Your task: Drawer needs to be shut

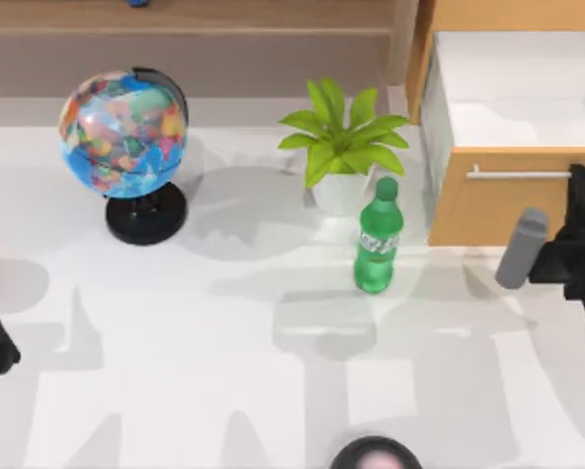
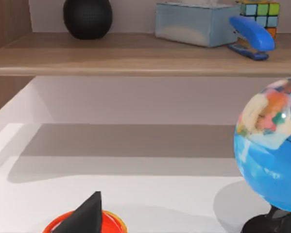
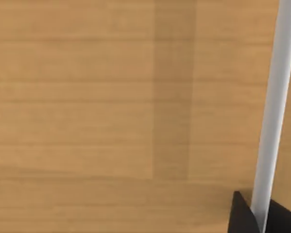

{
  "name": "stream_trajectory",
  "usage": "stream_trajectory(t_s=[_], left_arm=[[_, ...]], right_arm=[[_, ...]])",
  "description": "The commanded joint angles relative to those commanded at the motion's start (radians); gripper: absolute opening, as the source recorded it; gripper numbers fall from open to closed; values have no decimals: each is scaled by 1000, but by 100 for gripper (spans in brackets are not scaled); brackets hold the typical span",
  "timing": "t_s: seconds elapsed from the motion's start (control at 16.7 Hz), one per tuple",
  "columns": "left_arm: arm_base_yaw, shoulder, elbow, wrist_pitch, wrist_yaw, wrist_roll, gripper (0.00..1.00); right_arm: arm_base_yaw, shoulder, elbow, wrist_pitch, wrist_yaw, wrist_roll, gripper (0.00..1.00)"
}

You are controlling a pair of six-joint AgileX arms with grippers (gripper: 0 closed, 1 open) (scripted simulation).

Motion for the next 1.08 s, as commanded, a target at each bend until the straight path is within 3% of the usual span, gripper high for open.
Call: stream_trajectory(t_s=[0.48,1.08], left_arm=[[0,0,0,0,0,0,100],[0,0,0,0,0,0,100]], right_arm=[[-60,67,210,-147,-58,0,0],[-72,101,314,-207,-80,0,0]])
